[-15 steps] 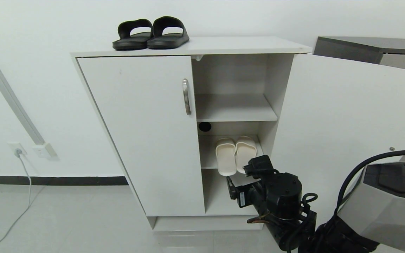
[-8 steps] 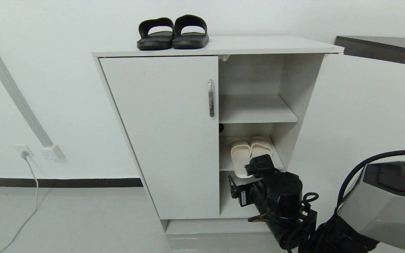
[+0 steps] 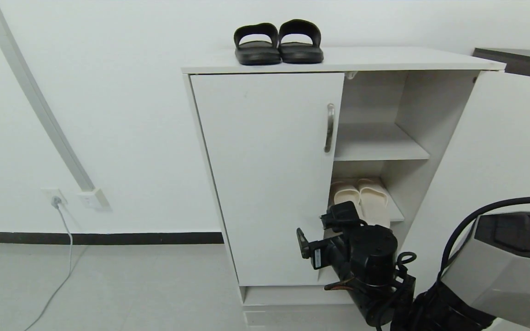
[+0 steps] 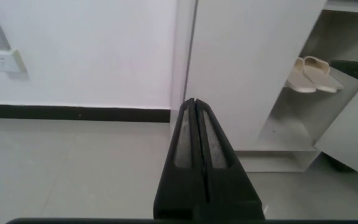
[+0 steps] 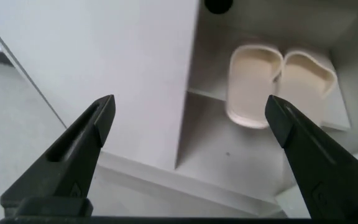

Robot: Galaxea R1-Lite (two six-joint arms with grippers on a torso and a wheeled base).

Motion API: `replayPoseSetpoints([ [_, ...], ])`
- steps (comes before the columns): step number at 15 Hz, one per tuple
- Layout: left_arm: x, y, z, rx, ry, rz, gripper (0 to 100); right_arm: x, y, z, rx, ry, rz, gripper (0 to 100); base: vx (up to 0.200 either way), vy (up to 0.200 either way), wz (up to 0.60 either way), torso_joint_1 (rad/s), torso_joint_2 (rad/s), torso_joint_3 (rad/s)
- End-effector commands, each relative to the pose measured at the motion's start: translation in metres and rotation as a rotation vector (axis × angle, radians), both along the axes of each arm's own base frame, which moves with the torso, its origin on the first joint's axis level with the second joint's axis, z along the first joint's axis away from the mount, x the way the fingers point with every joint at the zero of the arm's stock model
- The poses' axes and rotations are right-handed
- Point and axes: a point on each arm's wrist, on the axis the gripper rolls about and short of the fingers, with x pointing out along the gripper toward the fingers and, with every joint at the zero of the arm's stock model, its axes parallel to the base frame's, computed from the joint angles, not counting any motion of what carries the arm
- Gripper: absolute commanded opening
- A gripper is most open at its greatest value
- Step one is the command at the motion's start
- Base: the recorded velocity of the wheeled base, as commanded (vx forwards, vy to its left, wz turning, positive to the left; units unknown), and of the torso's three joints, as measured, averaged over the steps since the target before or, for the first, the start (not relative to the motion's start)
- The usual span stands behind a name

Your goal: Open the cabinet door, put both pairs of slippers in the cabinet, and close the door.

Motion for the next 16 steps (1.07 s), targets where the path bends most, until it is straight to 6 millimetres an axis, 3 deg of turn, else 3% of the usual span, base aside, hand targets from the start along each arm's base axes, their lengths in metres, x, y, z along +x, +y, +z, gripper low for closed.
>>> replayPoseSetpoints([
  [1, 0.0, 0.0, 0.0, 0.0, 0.001, 0.001, 0, 0.0, 0.0, -0.001, -0.001, 0.001, 0.001, 100, 0.0, 0.2, 0.0, 0.007, -0.01, 0.007],
  [3, 0.0, 0.0, 0.0, -0.003, 0.001, 0.004, 0, 0.0, -0.001, 0.001, 0.016, -0.014, 0.001, 100, 0.0, 0.2, 0.0, 0.005, 0.0, 0.005],
  [16, 0.0, 0.0, 0.0, -0.011, 0.0, 0.009, 0, 0.001, -0.012, 0.0, 0.014, -0.055, 0.042, 100, 0.0, 0.0, 0.0, 0.0, 0.0, 0.0],
])
